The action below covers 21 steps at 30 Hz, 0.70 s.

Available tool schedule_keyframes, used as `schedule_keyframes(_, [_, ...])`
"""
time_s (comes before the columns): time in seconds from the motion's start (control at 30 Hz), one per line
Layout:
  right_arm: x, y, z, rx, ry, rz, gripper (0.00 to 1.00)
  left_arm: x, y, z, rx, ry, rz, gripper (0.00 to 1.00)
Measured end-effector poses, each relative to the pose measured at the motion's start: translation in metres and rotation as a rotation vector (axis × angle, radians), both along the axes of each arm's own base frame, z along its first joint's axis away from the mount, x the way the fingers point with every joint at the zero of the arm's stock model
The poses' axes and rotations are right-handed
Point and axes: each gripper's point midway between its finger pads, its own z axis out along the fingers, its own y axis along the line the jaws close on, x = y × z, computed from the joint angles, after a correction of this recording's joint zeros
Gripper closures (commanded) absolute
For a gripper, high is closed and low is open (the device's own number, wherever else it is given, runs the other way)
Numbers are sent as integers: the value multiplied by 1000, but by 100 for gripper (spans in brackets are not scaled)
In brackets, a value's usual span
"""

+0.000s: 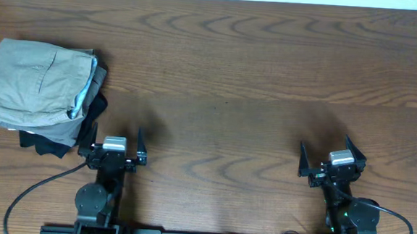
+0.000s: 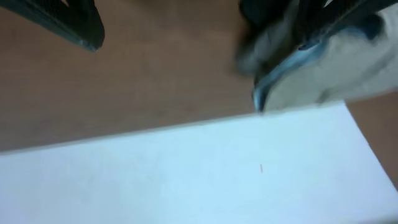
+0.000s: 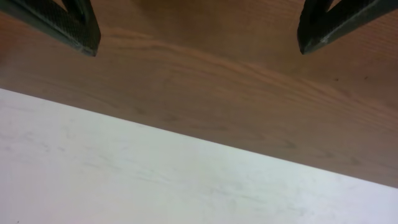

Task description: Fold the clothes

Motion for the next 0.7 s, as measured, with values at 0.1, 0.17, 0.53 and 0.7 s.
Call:
schedule_keyframes(0.1, [0,0,0,0,0,0,1,-2,-2,27,0,-112,-13,2])
schedule_keyframes(0.17, [0,0,0,0,0,0,1,-1,-2,21,5,-87,-15,2])
schedule_keyframes(0.53, [0,0,0,0,-1,0,1,-2,-1,-24,19,111,-18,2])
schedule_keyframes(0.7, [0,0,0,0,-1,0,1,-2,-1,-24,7,112,-18,2])
